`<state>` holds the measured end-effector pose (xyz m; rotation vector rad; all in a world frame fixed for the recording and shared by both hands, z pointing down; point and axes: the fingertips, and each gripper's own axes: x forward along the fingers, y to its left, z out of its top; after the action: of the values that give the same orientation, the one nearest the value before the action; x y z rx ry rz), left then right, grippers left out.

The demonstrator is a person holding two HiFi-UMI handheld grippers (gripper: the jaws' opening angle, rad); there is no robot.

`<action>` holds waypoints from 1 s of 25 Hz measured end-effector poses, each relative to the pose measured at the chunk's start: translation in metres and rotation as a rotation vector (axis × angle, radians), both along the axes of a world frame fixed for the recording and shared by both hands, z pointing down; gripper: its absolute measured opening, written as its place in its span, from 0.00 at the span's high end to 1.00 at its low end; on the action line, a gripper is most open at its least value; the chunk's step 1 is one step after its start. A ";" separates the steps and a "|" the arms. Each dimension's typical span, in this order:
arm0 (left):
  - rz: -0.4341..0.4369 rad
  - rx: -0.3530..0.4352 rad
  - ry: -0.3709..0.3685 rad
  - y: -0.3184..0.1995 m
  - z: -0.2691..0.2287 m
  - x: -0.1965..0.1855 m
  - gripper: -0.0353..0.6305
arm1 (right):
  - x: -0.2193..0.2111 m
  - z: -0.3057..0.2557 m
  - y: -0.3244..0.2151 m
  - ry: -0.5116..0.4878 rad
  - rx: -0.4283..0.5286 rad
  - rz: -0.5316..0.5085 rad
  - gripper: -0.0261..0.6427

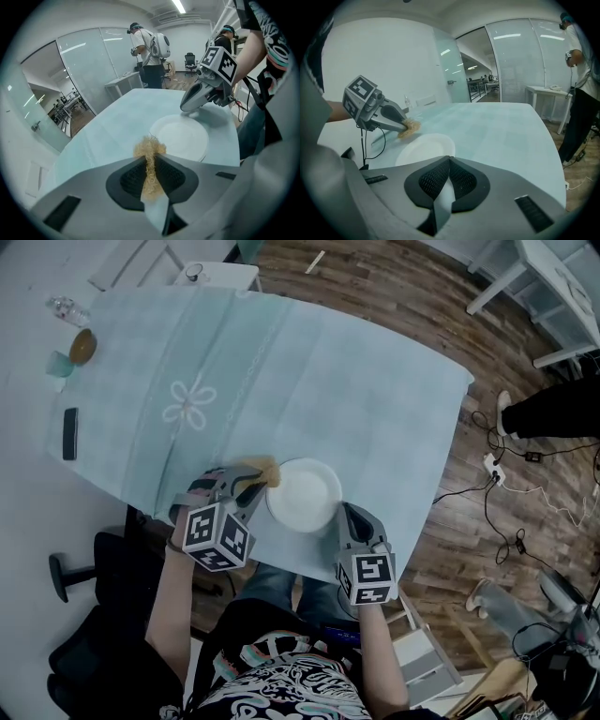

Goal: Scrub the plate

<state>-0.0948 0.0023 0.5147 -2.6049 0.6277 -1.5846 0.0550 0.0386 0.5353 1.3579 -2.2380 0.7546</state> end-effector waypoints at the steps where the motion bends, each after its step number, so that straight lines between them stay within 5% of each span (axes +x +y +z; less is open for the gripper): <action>1: -0.007 -0.004 0.002 0.000 0.001 0.003 0.83 | 0.001 0.002 -0.001 -0.001 -0.009 0.006 0.96; 11: 0.028 -0.040 0.000 0.011 0.006 0.027 0.84 | -0.001 0.011 0.002 -0.078 -0.103 0.025 0.84; 18: 0.081 -0.050 -0.019 0.013 0.011 0.037 0.84 | -0.005 0.022 0.007 -0.111 -0.268 0.034 0.85; 25: 0.118 -0.056 -0.051 0.015 0.021 0.043 0.83 | -0.008 0.024 0.004 -0.152 -0.330 0.030 0.88</action>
<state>-0.0517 0.0176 0.5354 -2.5778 0.4237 -1.6502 0.0470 0.0425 0.5589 1.2097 -2.0873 1.2126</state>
